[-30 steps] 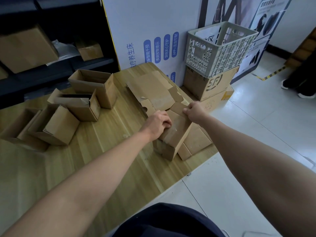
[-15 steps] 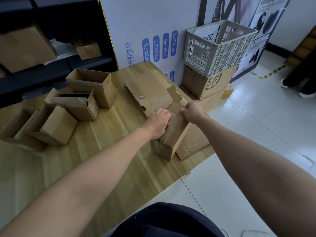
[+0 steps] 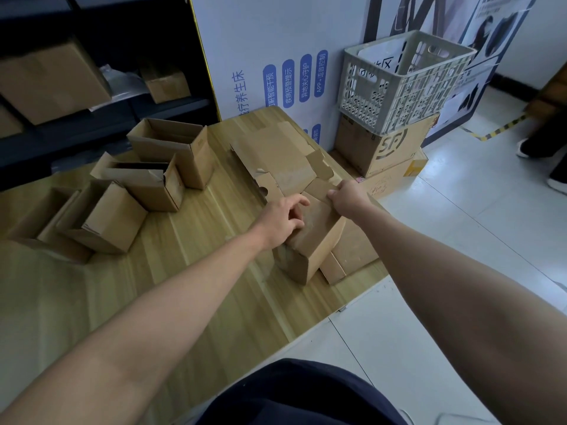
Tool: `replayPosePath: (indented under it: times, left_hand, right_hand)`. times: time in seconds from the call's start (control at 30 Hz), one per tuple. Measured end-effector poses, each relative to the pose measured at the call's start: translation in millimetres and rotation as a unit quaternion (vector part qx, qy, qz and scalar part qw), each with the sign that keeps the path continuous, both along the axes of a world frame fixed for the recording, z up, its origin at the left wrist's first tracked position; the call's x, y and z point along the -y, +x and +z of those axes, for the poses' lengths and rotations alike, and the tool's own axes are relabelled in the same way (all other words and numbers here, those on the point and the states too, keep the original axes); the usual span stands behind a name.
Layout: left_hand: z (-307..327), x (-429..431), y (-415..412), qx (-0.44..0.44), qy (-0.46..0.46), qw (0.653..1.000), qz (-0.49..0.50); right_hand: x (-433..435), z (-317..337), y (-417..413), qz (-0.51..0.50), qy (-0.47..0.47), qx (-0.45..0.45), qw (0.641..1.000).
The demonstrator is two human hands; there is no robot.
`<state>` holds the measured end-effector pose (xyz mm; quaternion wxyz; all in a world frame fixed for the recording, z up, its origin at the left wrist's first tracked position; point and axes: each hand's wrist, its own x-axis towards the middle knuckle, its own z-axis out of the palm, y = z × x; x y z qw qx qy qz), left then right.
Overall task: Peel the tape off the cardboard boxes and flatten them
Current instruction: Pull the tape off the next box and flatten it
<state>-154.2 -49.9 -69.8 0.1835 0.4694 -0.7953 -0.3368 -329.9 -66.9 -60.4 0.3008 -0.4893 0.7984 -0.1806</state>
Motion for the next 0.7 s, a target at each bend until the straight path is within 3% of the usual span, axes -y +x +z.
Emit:
replayPosePath:
  times: [0.1, 0.23, 0.3, 0.4, 0.57, 0.7]
  left_hand:
    - [5.6, -5.4, -1.8, -0.010, 0.027, 1.000, 0.004]
    - [16.4, -20.0, 4.0, -0.062, 0.185, 0.980, -0.043]
    - [18.7, -20.1, 9.2, -0.101, 0.206, 0.973, -0.021]
    - [14.6, -8.5, 15.1, -0.075, 0.109, 0.989, 0.065]
    - [0.0, -1.9, 1.6, 0.086, -0.011, 0.995, -0.042]
    - [-3.4, -0.1, -4.2, 0.058, -0.044, 0.995, -0.068]
  right_hand:
    - [-2.7, 0.2, -0.2, 0.000, 0.002, -0.012, 1.000]
    - [-4.1, -3.8, -1.7, -0.024, -0.001, 0.007, 1.000]
    - [-5.2, -3.4, 0.9, -0.029, -0.005, 0.014, 0.999]
    - [-7.8, -0.5, 5.2, -0.021, -0.007, -0.004, 1.000]
    - [-11.9, 0.2, 5.0, -0.015, -0.002, -0.011, 1.000]
    - [-12.8, 3.2, 4.7, -0.006, 0.006, -0.032, 0.999]
